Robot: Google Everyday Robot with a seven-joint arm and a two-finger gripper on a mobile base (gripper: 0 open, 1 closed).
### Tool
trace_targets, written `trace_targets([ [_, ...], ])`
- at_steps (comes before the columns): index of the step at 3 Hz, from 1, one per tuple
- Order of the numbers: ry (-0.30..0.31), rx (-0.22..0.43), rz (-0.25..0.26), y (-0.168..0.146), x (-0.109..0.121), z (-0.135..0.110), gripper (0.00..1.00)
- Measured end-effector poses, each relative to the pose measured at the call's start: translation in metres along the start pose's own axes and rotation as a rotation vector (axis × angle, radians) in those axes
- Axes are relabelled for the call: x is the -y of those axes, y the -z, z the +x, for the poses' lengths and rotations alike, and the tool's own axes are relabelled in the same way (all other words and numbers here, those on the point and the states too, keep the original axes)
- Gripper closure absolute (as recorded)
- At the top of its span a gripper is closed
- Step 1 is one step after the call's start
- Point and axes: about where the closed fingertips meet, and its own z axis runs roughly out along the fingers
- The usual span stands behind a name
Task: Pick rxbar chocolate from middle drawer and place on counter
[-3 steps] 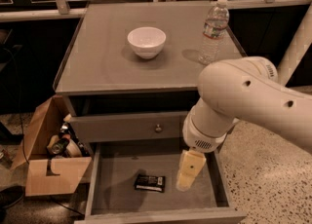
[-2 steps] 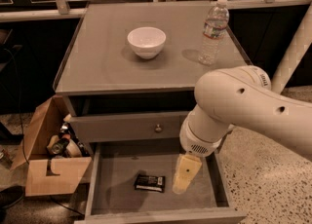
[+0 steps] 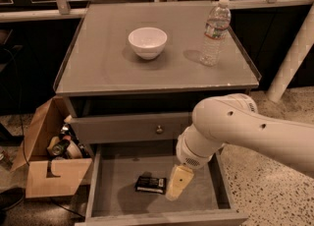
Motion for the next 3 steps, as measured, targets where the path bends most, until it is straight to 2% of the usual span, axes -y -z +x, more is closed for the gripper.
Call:
trace_targets([
  [1,0.0,0.008,0.007,-0.001,0.002,-0.002,0.0],
  [2,-0.006,0.033,-0.012,-0.013,0.001,0.001,0.0],
  [3,-0.052,0.075,-0.038,-0.047,0.009,0.014,0.0],
])
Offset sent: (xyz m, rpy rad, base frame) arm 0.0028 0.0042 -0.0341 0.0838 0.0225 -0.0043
